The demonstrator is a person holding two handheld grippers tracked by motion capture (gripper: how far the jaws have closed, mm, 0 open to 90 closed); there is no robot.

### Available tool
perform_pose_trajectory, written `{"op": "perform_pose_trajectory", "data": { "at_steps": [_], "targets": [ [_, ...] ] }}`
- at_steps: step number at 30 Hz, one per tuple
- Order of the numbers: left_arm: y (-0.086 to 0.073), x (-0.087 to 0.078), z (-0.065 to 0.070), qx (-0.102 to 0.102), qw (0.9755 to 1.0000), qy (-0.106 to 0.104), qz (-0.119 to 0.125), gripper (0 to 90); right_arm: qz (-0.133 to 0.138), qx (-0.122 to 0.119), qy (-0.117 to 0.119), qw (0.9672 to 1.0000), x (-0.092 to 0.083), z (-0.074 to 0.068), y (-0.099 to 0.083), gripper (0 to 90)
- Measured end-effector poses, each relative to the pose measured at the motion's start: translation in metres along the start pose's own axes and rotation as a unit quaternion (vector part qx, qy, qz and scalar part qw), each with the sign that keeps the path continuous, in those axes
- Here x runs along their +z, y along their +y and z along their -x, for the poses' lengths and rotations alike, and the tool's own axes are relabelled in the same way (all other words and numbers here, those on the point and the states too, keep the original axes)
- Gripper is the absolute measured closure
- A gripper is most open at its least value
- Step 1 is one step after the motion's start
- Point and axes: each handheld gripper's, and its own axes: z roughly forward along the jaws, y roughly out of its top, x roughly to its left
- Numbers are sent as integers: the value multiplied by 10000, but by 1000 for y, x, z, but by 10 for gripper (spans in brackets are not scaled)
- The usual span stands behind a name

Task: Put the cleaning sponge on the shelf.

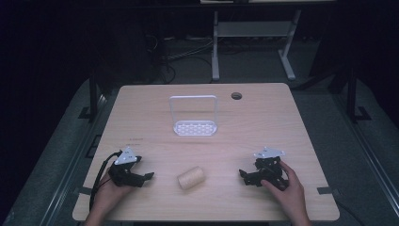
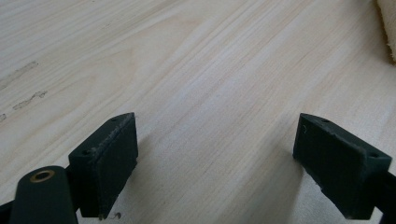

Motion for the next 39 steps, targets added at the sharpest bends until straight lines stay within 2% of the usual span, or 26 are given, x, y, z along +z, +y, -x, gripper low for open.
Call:
{"op": "perform_pose_trajectory", "data": {
  "at_steps": [19,24,26,31,39],
  "targets": [
    [1,0,1,-88,9999,89,2,138,-1,7,4,10000,0,0,0,5],
    [5,-2,2,-98,9999,57,54,140,-1,4,3,10000,0,0,0,5],
    [8,-3,4,-206,9997,-14,109,141,1,3,2,10000,0,0,0,5],
    [12,-5,7,-259,9996,-97,102,143,1,3,2,10000,0,0,0,5],
    [23,-11,15,-344,9989,-230,219,147,0,3,2,10000,0,0,0,6]
  ]
}}
